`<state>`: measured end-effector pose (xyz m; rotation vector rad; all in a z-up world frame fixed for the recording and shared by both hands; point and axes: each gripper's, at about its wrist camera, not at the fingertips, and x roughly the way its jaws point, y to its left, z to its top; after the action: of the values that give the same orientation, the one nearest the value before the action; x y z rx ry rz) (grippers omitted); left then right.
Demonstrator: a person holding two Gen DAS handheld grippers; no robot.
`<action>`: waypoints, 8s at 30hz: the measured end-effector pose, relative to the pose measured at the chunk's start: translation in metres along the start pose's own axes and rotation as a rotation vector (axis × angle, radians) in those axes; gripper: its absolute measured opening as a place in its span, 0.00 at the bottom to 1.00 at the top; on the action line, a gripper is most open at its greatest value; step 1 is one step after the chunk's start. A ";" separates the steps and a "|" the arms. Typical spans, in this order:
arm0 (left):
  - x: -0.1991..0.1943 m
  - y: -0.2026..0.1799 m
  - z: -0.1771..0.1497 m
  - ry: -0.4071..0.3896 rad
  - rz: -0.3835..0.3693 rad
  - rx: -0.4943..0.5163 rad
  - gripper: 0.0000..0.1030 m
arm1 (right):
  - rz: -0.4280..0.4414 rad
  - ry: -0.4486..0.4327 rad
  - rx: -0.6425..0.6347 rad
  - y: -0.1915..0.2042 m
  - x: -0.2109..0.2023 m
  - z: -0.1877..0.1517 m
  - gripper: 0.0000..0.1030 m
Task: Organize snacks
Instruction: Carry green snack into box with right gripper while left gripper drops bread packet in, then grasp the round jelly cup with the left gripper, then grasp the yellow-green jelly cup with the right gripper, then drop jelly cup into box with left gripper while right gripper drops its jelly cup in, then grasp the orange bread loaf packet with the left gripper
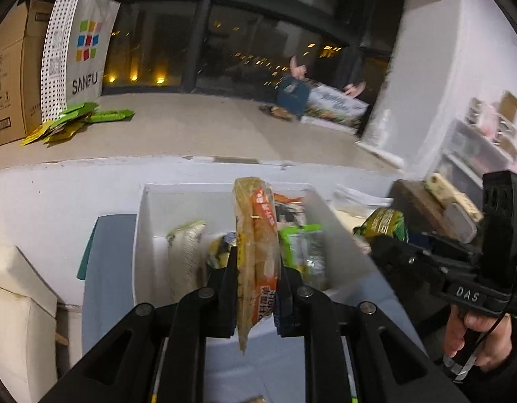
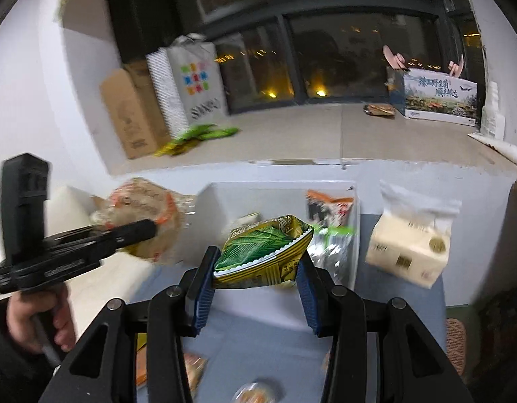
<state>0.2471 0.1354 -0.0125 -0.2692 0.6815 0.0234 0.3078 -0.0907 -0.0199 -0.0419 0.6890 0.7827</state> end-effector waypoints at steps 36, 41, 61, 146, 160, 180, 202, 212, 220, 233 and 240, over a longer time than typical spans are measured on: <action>-0.125 -0.014 -0.148 -0.063 -0.001 0.045 1.00 | 0.036 -0.057 -0.121 0.022 -0.077 -0.087 1.00; -0.140 -0.031 -0.176 -0.055 -0.036 0.029 1.00 | 0.039 -0.084 -0.082 0.020 -0.114 -0.128 1.00; 0.024 -0.135 -0.188 0.254 -0.090 0.279 1.00 | 0.007 -0.130 0.007 0.000 -0.155 -0.176 1.00; -0.061 -0.038 -0.072 -0.073 -0.051 0.150 0.50 | 0.101 -0.072 -0.109 0.017 -0.055 -0.082 0.35; 0.055 0.034 0.046 0.046 0.089 0.045 0.50 | 0.068 0.005 0.106 -0.025 0.069 0.054 0.35; -0.009 0.052 0.007 -0.004 0.097 0.030 1.00 | 0.010 -0.010 -0.002 0.000 0.067 0.058 1.00; -0.136 -0.018 -0.190 0.032 0.017 0.176 1.00 | 0.110 -0.153 -0.151 0.046 -0.117 -0.109 1.00; -0.090 0.018 -0.237 0.222 0.020 0.054 1.00 | 0.113 -0.147 -0.186 0.059 -0.154 -0.160 1.00; -0.055 0.043 -0.258 0.320 -0.018 -0.010 1.00 | 0.104 -0.090 -0.216 0.067 -0.137 -0.170 1.00; -0.043 0.028 -0.249 0.305 0.009 0.022 0.57 | 0.092 -0.065 -0.238 0.072 -0.129 -0.173 1.00; -0.072 0.000 -0.259 0.241 -0.048 0.034 0.57 | 0.079 -0.054 -0.243 0.072 -0.127 -0.175 1.00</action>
<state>0.0306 0.0745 -0.1604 -0.2578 0.9139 -0.0680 0.0985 -0.1688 -0.0669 -0.2145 0.5444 0.9377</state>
